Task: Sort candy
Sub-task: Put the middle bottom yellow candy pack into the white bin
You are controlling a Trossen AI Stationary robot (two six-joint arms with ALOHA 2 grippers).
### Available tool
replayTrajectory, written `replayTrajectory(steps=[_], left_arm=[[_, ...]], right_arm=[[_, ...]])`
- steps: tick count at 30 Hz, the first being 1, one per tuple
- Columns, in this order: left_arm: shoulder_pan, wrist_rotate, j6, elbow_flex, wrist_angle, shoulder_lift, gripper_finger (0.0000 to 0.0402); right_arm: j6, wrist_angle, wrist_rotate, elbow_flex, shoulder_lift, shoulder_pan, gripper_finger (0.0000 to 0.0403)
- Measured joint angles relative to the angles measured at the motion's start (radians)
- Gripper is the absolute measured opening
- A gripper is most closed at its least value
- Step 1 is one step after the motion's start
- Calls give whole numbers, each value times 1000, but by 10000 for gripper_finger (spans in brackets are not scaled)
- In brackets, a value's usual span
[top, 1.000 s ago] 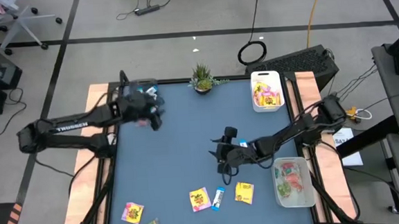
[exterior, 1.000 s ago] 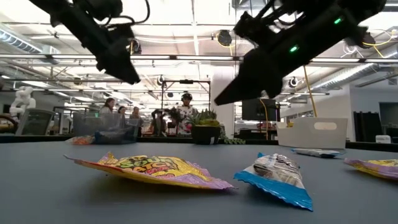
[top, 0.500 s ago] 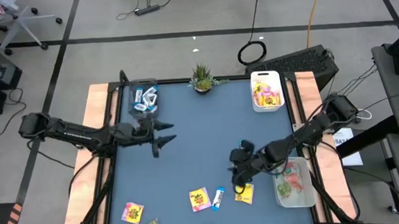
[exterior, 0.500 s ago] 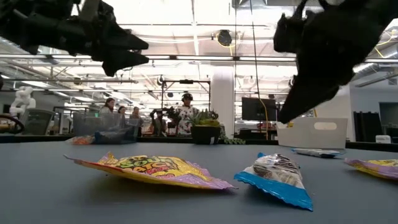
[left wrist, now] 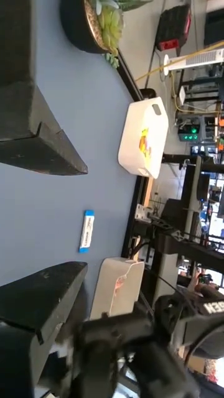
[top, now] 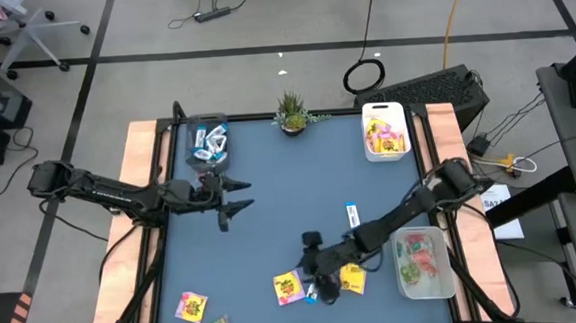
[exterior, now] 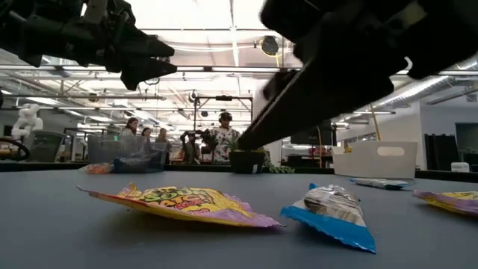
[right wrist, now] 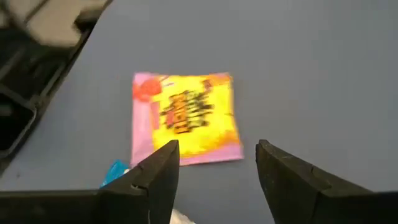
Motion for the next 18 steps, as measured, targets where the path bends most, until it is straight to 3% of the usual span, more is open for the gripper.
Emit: replayTrajectory(steps=[7,18], left_arm=[[0,0,1,0,-4,0,244],[0,1,14,0,-22,0,244]], right_arm=[[-129,-155,-157,191,116,-63,199],[-128,-125,-363,227,207,-126,194]])
